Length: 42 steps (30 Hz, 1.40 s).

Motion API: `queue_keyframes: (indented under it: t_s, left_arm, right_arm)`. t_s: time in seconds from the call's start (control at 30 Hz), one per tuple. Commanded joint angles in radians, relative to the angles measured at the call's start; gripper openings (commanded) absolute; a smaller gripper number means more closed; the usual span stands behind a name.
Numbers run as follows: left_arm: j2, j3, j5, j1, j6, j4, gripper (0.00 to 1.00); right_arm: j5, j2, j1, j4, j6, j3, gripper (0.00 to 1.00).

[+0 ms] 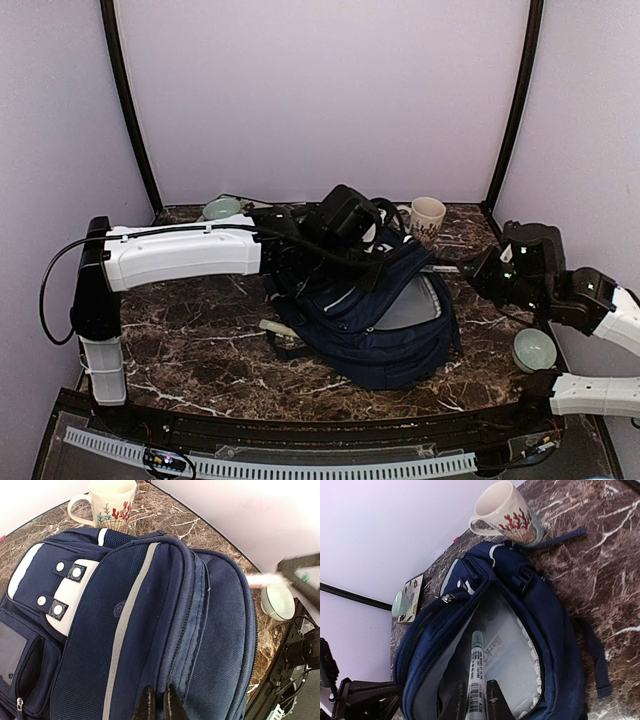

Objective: Pack the student bag
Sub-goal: Place the pen in the upper front pocket of the bag, then set the student bag in the upper front pocket.

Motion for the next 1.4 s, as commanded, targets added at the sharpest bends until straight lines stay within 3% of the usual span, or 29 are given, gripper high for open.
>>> queue_keyframes:
  t_s: [0.0,0.13,0.23,0.4,0.5,0.63,0.7,0.9,1.07,1.27,1.37]
  left_arm:
    - [-0.099,-0.002,-0.04,0.011,-0.034,0.122,0.0]
    - [-0.12,-0.03,-0.026,0.011,-0.046,0.152,0.0]
    - [-0.134,-0.043,-0.019,0.011,-0.048,0.172,0.0]
    - [-0.15,-0.055,-0.011,0.011,-0.037,0.209,0.0]
    - [-0.154,-0.056,-0.005,0.011,-0.029,0.222,0.0]
    - [-0.16,-0.057,-0.009,0.011,-0.024,0.225,0.0]
    - [-0.164,-0.062,-0.012,0.012,-0.022,0.228,0.0]
    - [-0.173,-0.087,-0.006,0.011,-0.02,0.246,0.0]
    - [-0.166,-0.112,0.012,0.011,-0.007,0.225,0.0]
    - [-0.163,-0.198,0.071,0.012,-0.051,0.284,0.0]
    - [-0.144,-0.206,0.104,0.011,-0.052,0.284,0.0]
  right_arm:
    - [-0.143,-0.02,-0.025,0.288,0.123,-0.143,0.0]
    - [-0.167,-0.01,-0.041,0.346,0.157,-0.184,0.0]
    - [-0.208,0.007,-0.047,0.486,0.185,-0.233,0.0]
    - [-0.312,0.096,-0.058,0.599,0.117,-0.204,0.01]
    - [-0.416,0.177,-0.079,0.681,0.063,-0.176,0.18]
    - [-0.507,0.249,-0.091,0.661,-0.004,-0.097,0.64]
    - [-0.51,0.253,-0.092,0.621,-0.022,-0.079,0.71]
    - [-0.468,0.199,-0.098,0.516,-0.024,-0.083,0.73]
    - [-0.342,0.102,-0.105,0.356,0.005,-0.091,0.71]
    - [-0.109,-0.135,-0.108,0.118,0.149,-0.166,0.71]
    - [-0.056,-0.258,-0.11,0.091,0.159,-0.214,0.69]
